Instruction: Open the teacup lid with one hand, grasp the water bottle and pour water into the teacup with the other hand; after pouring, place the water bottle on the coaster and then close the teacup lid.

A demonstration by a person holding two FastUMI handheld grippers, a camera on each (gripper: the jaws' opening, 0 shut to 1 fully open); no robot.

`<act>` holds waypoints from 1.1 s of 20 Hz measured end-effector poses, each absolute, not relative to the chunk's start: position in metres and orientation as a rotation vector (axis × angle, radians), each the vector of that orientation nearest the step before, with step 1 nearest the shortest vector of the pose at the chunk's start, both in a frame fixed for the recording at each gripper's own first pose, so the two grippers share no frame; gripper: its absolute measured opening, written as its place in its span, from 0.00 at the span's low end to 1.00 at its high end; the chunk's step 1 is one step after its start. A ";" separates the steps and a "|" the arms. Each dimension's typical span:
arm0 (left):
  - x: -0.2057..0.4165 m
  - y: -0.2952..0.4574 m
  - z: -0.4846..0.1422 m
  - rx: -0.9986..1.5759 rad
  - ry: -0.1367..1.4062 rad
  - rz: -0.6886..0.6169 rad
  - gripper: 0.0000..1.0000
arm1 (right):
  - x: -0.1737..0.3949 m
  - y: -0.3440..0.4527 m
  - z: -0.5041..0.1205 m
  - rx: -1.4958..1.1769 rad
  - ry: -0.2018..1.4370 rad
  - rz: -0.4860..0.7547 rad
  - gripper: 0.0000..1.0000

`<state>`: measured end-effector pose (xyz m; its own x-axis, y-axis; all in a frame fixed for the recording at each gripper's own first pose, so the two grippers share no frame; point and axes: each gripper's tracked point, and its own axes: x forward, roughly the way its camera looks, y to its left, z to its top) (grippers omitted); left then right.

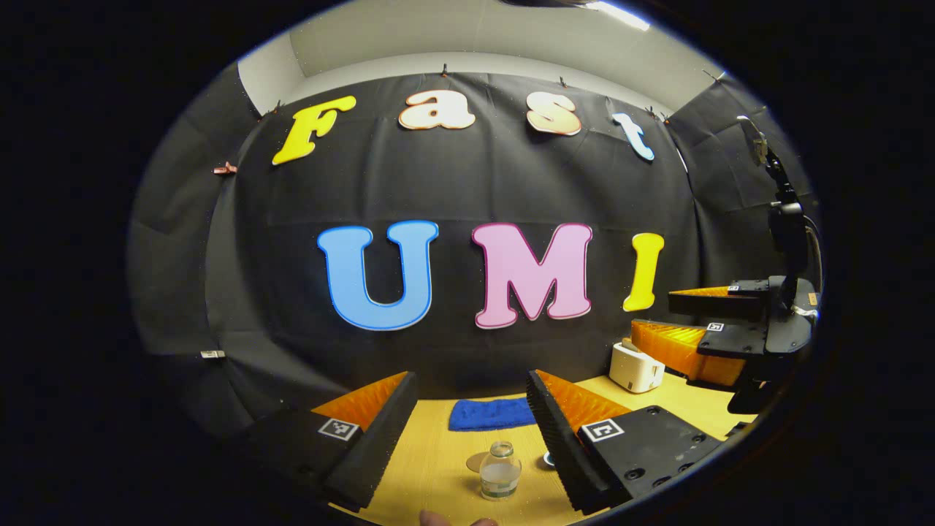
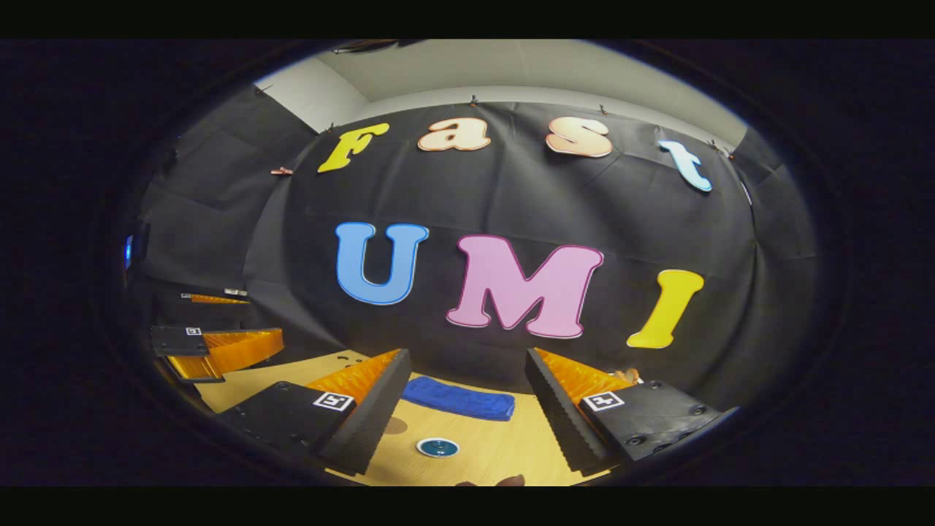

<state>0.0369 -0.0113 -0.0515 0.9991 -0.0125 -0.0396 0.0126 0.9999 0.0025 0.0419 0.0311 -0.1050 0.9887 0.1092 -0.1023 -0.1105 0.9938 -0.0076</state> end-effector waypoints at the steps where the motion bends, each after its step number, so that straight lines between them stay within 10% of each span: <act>1: 0.039 -0.012 -0.063 -0.001 0.048 -0.014 0.95 | 0.044 0.035 -0.121 -0.012 0.116 0.121 0.97; 17: 0.082 -0.036 -0.254 -0.018 0.138 0.021 0.95 | 0.079 0.068 -0.386 0.022 0.320 0.220 0.96; 22: 0.089 -0.045 -0.284 -0.022 0.160 0.005 0.95 | 0.089 0.073 -0.422 0.042 0.380 0.239 0.80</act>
<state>0.0889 -0.0453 -0.2838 0.9872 0.0031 -0.1592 -0.0065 0.9998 -0.0211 0.0890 0.0730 -0.4220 0.9010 0.2385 -0.3623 -0.2228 0.9711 0.0854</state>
